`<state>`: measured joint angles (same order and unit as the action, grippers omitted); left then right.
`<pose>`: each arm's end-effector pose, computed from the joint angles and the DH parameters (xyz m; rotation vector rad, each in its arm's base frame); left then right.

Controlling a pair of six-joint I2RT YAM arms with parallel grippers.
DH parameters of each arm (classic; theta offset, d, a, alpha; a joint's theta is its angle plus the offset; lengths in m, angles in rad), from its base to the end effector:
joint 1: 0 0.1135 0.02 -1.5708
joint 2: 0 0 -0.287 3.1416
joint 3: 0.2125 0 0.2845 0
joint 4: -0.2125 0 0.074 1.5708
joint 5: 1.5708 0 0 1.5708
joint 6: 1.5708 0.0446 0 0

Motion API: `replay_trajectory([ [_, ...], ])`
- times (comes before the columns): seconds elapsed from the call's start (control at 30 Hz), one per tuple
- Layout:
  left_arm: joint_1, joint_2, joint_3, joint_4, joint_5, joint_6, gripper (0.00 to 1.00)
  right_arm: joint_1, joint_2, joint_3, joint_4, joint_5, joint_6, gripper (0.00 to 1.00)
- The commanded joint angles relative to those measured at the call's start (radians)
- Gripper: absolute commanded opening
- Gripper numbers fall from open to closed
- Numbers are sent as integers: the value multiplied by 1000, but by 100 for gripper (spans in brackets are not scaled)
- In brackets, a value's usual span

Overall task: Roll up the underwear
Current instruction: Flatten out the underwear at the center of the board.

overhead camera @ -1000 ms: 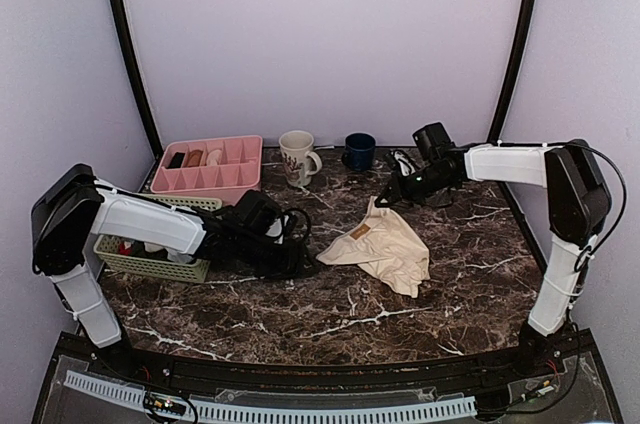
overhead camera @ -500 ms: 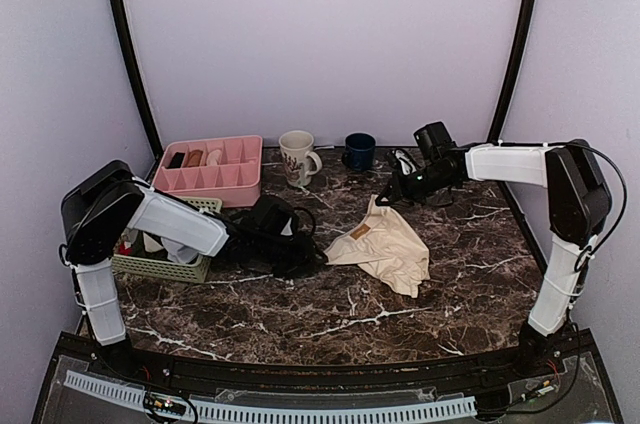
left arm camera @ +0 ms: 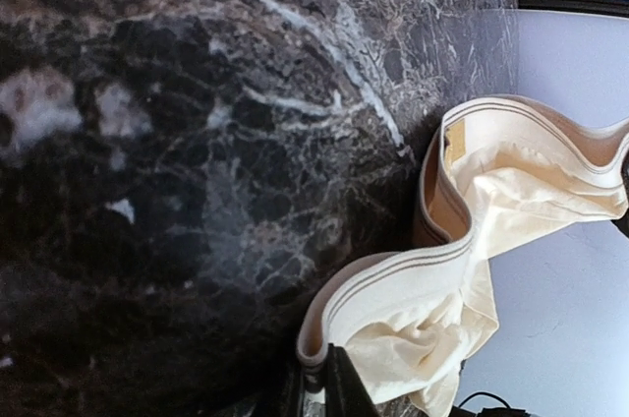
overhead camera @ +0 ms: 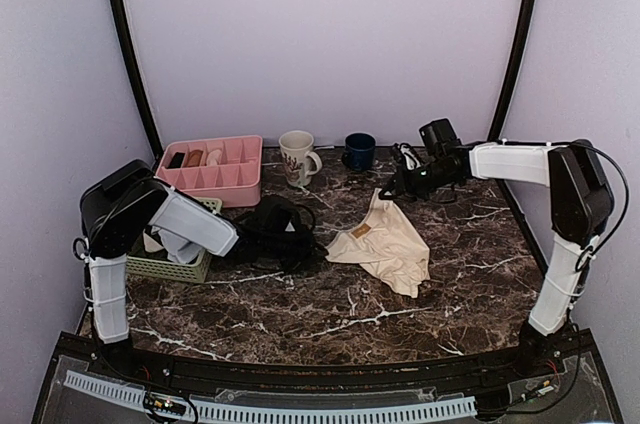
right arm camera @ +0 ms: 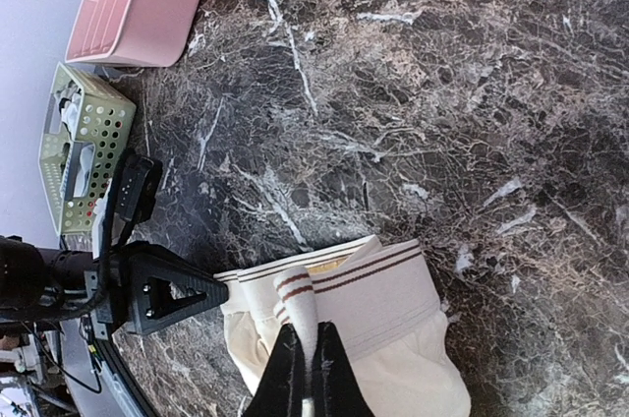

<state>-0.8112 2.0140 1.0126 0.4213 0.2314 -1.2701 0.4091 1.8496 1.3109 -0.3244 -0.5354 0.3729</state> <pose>0.2968 -0.3274 0.1065 -0.4173 2.4792 -1.3170 0.3960 0.1965 0.2129 -0.2996 2.5044 0.9896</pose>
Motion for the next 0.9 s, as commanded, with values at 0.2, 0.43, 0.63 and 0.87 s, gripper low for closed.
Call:
replay_trajectory([
  [0.2,44,-117,152,-263,-99,278,0,-38,-135,12,52,9,36,0],
  [0.43,65,-232,491,-661,-219,725,0,-125,-336,32,176,45,70,0],
  [0.63,64,-275,675,-856,-261,961,0,-138,-455,-5,317,28,46,0],
  [0.87,0,-452,593,-874,-172,1099,0,-121,-660,-143,342,-95,45,0],
])
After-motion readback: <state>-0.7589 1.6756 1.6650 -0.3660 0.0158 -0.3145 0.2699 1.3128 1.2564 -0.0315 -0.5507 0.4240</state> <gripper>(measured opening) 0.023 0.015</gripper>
